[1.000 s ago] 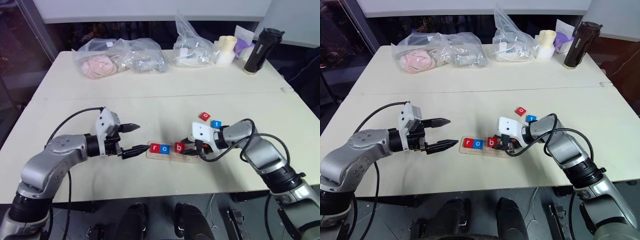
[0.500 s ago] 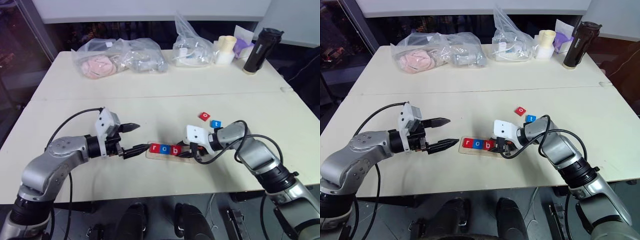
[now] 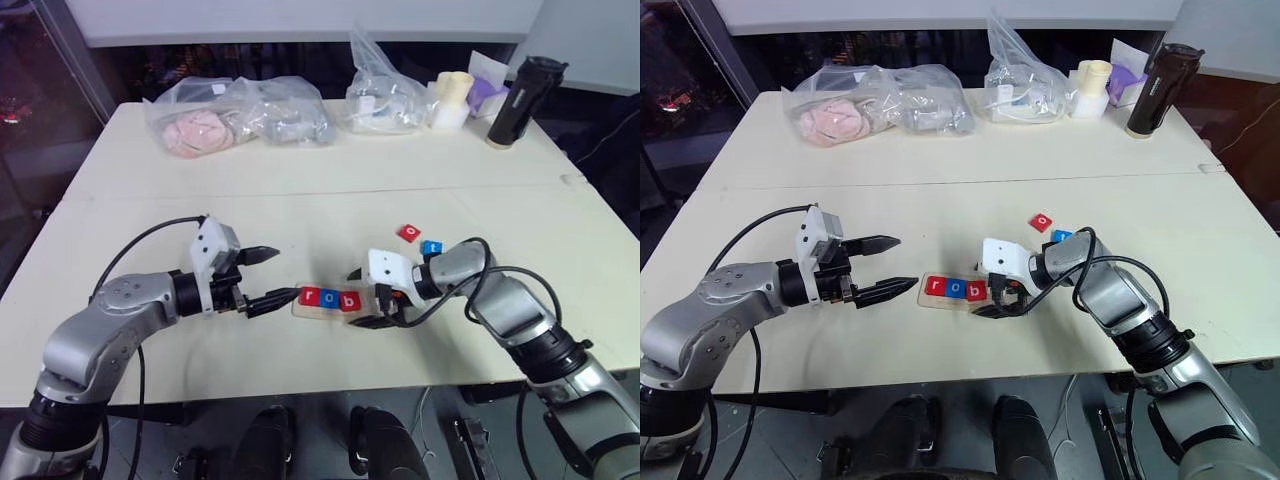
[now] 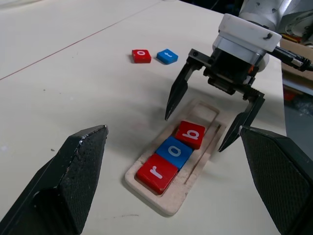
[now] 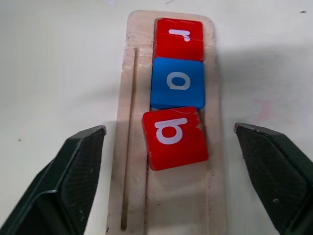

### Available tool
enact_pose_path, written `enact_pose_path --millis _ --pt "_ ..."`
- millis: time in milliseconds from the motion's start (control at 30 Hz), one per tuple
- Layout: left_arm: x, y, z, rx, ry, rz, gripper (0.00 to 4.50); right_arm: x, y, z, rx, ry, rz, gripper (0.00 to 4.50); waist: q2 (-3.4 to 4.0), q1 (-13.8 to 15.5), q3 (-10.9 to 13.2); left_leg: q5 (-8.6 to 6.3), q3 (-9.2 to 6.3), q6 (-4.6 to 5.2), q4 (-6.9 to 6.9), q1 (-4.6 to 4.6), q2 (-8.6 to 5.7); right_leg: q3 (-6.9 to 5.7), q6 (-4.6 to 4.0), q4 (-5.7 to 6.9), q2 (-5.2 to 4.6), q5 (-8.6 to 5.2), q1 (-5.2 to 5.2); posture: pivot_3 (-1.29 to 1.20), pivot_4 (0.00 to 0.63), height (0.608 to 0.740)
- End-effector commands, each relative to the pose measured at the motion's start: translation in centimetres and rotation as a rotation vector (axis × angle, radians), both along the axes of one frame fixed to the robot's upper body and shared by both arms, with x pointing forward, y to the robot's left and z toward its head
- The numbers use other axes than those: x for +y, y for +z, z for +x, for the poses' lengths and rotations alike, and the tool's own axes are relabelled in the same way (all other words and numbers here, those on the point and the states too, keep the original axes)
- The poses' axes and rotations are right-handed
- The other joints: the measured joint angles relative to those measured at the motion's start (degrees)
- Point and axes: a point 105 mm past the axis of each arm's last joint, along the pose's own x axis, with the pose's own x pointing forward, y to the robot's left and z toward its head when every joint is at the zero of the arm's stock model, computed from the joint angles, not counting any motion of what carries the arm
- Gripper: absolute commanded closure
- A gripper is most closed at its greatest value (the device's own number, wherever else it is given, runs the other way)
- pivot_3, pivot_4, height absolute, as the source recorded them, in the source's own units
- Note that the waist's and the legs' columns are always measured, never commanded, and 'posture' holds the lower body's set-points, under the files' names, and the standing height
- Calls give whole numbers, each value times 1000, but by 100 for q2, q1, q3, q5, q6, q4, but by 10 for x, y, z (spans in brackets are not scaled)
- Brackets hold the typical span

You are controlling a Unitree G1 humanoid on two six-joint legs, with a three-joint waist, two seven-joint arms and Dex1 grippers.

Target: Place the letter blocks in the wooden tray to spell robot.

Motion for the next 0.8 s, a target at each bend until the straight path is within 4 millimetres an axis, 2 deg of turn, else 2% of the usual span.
enact_pose_path --millis 33,400,800 --pt "-2 10 -2 -47 -11 -13 0 -2 28 8 -88 -33 58 51 0 2 0 0 0 0 0 0 0 0 0 0 0 0 0 0 150 740" --pt "-3 11 -2 -48 -17 -10 0 0 9 6 -59 -48 46 51 0 0 0 0 0 0 0 0 0 0 0 0 0 0 0 0 150 740" --pt "-3 12 -4 -50 -16 -6 0 1 -1 11 -79 -59 36 51 0 -1 0 0 0 0 0 0 0 0 0 0 2 0 0 0 150 740"
